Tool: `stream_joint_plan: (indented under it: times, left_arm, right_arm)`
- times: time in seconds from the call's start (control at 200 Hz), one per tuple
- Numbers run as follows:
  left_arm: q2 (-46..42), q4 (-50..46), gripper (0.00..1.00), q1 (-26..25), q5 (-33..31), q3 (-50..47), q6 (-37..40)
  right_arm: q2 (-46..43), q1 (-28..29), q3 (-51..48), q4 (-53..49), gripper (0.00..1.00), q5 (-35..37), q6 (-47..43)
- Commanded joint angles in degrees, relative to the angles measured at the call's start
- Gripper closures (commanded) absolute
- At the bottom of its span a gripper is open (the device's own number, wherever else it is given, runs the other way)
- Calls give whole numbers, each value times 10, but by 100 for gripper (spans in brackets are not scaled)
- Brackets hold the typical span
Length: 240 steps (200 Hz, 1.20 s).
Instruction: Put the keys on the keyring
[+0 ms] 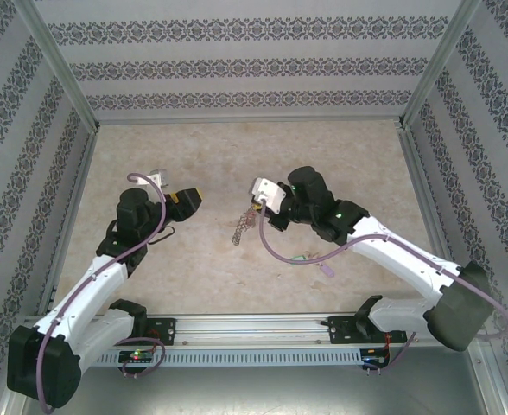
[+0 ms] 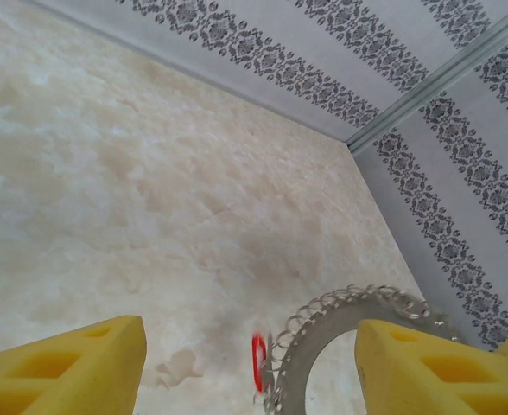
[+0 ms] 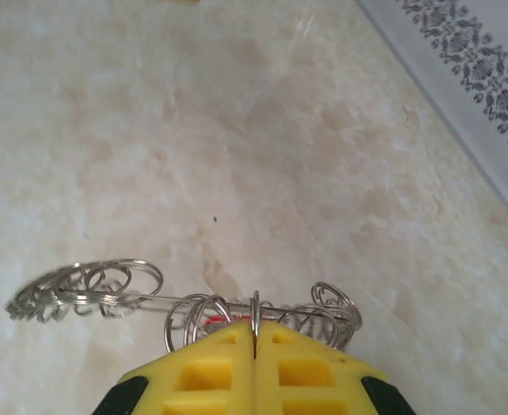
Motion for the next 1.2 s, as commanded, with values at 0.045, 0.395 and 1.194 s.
stream_joint_plan:
  times: [0.045,0.395,1.194]
  left_arm:
    - [-5,-36,35,-6,-9,40,59]
    - [-1,10,35,-6,-33,28,54]
    - [28,52,35,-6,52,32,125]
  right_arm:
    - [24,60,0,-19,100,152,-147]
    - [56,129,-50,96,100,259,-202]
    - [42,28,-65,83,100,-263,58]
